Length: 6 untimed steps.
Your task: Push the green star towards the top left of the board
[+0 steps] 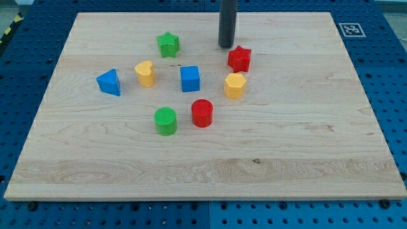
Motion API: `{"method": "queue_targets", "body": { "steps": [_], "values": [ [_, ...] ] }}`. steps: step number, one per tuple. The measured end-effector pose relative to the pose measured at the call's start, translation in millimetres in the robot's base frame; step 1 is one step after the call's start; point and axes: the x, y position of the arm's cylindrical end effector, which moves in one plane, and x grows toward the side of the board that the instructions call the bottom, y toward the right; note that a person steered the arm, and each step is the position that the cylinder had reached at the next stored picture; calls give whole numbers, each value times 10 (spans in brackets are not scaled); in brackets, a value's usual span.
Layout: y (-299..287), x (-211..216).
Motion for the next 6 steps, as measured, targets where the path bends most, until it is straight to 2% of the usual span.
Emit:
{"method": "queue_targets", "body": {
  "steps": [2,3,4,5,6],
  "values": [
    [-525,-19],
    [-1202,-325],
    [-1644,-407],
    [-1492,36],
    [-1602,156]
  ]
}}
